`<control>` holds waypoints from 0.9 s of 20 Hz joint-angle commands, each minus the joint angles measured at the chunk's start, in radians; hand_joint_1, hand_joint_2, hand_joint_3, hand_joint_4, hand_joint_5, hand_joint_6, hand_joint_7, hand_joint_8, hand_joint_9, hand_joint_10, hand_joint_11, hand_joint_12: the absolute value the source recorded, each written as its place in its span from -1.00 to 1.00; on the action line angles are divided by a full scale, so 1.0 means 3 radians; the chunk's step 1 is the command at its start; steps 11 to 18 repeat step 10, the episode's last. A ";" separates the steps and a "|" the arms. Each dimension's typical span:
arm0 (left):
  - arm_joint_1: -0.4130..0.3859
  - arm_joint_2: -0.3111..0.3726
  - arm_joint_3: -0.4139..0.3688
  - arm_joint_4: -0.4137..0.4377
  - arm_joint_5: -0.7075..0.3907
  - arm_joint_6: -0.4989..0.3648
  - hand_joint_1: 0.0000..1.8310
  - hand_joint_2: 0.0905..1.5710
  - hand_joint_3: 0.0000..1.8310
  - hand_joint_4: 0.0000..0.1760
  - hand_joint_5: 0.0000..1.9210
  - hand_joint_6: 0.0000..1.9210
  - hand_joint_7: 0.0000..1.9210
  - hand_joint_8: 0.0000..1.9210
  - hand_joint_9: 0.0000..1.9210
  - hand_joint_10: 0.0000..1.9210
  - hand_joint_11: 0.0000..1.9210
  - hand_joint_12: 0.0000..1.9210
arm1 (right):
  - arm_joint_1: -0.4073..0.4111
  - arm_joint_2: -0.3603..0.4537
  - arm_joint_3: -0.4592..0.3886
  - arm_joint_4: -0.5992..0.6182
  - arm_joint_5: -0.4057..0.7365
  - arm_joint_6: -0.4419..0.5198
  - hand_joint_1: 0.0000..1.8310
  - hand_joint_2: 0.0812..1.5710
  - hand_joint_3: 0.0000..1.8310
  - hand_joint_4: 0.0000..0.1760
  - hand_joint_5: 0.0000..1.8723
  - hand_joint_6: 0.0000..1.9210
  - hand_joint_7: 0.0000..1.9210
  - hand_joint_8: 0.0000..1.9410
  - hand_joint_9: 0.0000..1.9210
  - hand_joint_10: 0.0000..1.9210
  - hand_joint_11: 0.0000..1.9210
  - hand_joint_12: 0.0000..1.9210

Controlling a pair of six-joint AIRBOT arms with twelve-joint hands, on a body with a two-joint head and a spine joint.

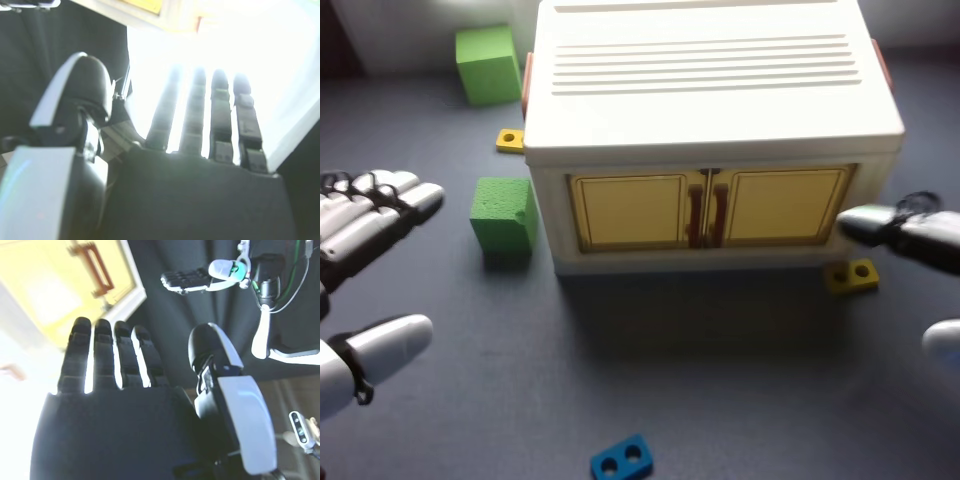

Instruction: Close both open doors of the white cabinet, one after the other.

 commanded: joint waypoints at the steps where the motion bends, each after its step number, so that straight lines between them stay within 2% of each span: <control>1: 0.0002 0.0017 -0.0004 -0.0017 -0.0491 -0.0004 -1.00 0.81 -0.99 -1.00 -0.95 -1.00 -0.98 -0.99 -0.95 -0.99 -0.88 -0.94 | -0.0004 0.0037 -0.0022 0.0178 0.0600 0.0040 -0.73 0.90 -1.00 -1.00 -0.94 -0.99 -0.97 -1.00 -0.99 -1.00 -0.94 -0.97; 5: 0.0079 0.0013 -0.0010 -0.0162 -0.0728 0.0000 -1.00 0.84 -0.98 -1.00 -0.98 -1.00 -0.99 -1.00 -0.99 -1.00 -0.94 -0.96 | -0.0071 0.0135 -0.0057 0.0368 0.0783 -0.0024 -0.78 0.90 -1.00 -1.00 -0.92 -0.99 -0.96 -0.99 -0.99 -1.00 -0.98 -0.99; 6: 0.0093 0.0005 -0.0010 -0.0205 -0.0807 0.0000 -1.00 0.90 -0.96 -1.00 -0.99 -1.00 -1.00 -1.00 -1.00 -1.00 -0.99 -0.98 | -0.0087 0.0152 -0.0063 0.0488 0.0855 -0.0103 -0.70 0.90 -1.00 -1.00 -0.90 -0.99 -0.94 -0.99 -0.97 -0.99 -0.97 -0.98; 9: 0.0093 -0.0037 0.0013 -0.0289 -0.0935 -0.0005 -1.00 0.99 -1.00 -1.00 -0.99 -1.00 -0.99 -1.00 -0.98 -1.00 -1.00 -0.91 | -0.0127 0.0158 -0.0065 0.0772 0.1072 -0.0260 -0.71 0.91 -1.00 -1.00 -0.92 -1.00 -0.97 -1.00 -0.99 -1.00 -1.00 -1.00; 10: 0.0077 -0.0064 0.0033 -0.0315 -0.0964 -0.0031 -1.00 1.00 -0.96 -1.00 -0.98 -1.00 -0.97 -0.99 -0.98 -1.00 -1.00 -0.90 | -0.0127 0.0158 -0.0062 0.0860 0.1164 -0.0303 -0.61 0.91 -1.00 -1.00 -0.90 -1.00 -0.96 -1.00 -0.99 -1.00 -0.98 -0.99; 18: 0.0077 -0.0064 0.0033 -0.0315 -0.0964 -0.0031 -1.00 1.00 -0.96 -1.00 -0.98 -1.00 -0.97 -0.99 -0.98 -1.00 -1.00 -0.90 | -0.0127 0.0158 -0.0062 0.0860 0.1164 -0.0303 -0.61 0.91 -1.00 -1.00 -0.90 -1.00 -0.96 -1.00 -0.99 -1.00 -0.98 -0.99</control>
